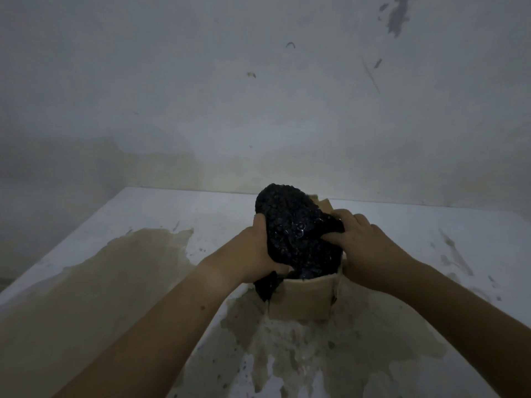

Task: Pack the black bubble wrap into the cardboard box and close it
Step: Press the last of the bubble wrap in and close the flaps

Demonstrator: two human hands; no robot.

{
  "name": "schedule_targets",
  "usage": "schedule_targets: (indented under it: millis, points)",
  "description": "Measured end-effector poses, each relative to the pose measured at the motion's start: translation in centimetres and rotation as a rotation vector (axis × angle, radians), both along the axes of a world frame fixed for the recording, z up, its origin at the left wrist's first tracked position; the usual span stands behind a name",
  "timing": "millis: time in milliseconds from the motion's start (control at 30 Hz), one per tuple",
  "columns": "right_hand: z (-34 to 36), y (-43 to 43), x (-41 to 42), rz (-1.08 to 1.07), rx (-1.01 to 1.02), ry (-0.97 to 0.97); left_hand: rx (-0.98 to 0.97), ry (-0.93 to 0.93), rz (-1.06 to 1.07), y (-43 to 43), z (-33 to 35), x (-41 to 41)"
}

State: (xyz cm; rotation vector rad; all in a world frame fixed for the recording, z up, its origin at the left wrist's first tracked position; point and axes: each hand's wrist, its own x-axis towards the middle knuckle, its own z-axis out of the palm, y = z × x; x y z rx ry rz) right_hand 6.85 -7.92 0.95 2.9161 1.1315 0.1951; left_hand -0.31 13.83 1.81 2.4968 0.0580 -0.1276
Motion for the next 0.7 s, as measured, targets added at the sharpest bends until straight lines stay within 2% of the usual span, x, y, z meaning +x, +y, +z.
schedule_targets:
  millis: [100, 167, 300, 467, 567, 700]
  points:
    - [-0.2, -1.1, -0.2, 0.017, 0.354, 0.009, -0.006, -0.031, 0.012, 0.0, -0.2, -0.1]
    - [-0.2, -1.4, -0.2, -0.010, 0.440, -0.003, 0.000, -0.049, 0.013, 0.0, -0.4, -0.1]
    - [-0.1, -1.2, 0.4, 0.018, 0.230, -0.095, 0.016, -0.090, 0.012, 0.2, -1.0, 0.0]
    - [-0.2, -0.7, 0.5, 0.167, 0.089, -0.252, 0.012, -0.090, -0.002, 0.5, -1.1, 0.3]
    - [-0.9, 0.1, 0.1, 0.117, 0.100, -0.228, 0.016, -0.105, -0.002, 0.5, -1.3, 0.3]
    - [-0.2, 0.6, 0.6, 0.025, -0.010, -0.023, 0.016, -0.120, -0.021, 0.3, -1.1, 0.4]
